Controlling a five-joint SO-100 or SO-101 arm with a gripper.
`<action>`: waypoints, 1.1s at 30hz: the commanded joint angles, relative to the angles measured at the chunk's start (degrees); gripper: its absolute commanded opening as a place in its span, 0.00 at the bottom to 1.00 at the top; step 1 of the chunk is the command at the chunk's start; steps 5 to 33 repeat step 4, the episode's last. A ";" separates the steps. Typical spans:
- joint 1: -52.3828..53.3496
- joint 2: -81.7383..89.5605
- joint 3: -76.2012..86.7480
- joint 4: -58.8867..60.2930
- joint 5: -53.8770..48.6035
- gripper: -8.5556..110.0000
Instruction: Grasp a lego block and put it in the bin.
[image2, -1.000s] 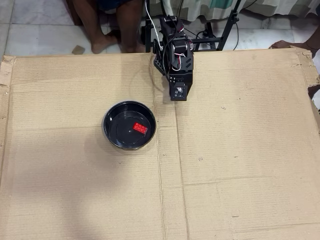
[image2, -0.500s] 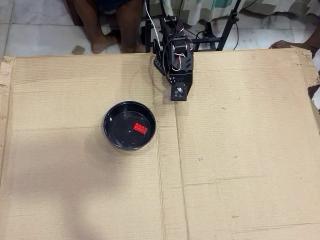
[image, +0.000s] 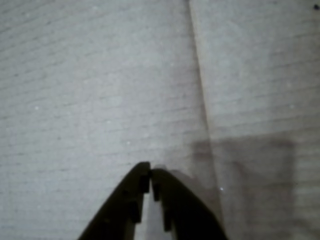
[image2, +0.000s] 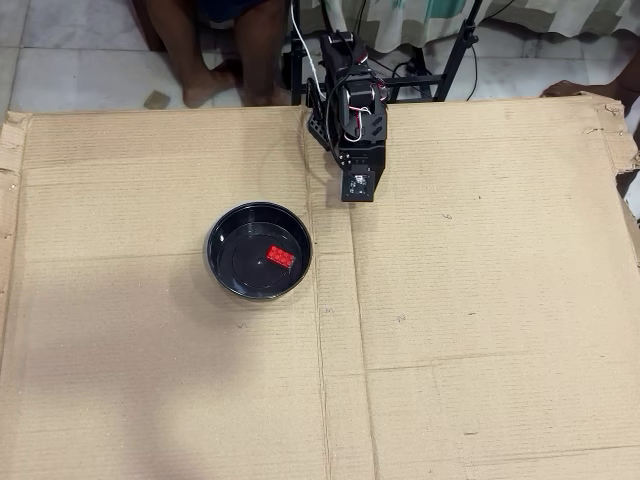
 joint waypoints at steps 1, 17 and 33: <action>0.09 -0.44 0.79 2.99 -0.18 0.07; 0.18 -0.44 0.79 2.90 -0.18 0.07; 0.18 -0.44 0.79 2.90 -0.18 0.07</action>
